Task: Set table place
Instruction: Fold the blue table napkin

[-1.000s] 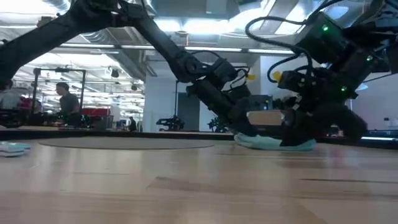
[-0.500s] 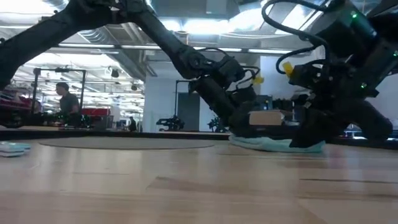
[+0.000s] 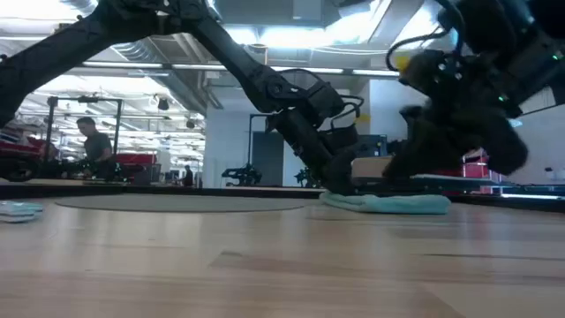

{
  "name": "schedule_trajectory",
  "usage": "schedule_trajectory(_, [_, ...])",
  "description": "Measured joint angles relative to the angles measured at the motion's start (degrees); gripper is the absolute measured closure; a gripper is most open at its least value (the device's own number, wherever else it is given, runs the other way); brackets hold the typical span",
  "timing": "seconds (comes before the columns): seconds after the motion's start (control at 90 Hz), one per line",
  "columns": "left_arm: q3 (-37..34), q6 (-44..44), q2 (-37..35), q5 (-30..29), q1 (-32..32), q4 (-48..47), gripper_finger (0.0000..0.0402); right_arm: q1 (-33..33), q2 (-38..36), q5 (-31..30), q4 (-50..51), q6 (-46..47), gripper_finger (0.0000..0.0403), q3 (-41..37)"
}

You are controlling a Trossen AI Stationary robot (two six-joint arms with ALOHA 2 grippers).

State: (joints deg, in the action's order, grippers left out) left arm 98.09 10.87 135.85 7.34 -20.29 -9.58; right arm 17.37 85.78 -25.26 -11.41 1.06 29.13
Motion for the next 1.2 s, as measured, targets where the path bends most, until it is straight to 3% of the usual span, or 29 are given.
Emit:
schedule_trajectory(0.267, [0.0, 0.0, 0.2, 0.2, 0.7, 0.4, 0.0402, -3.1, 2.0, -5.0, 0.9, -1.5, 0.0403, 0.4])
schedule_trajectory(0.667, [-0.1, -0.1, 0.3, 0.9, 0.4, 0.4, 0.0402, -5.4, 10.1, 6.5, -6.0, -0.3, 0.0403, 0.5])
schedule_trajectory(1.2, [-0.2, -0.5, 0.3, 0.6, 0.0, 1.9, 0.0402, -3.3, 10.4, 7.0, -11.1, -0.6, 0.0403, 0.5])
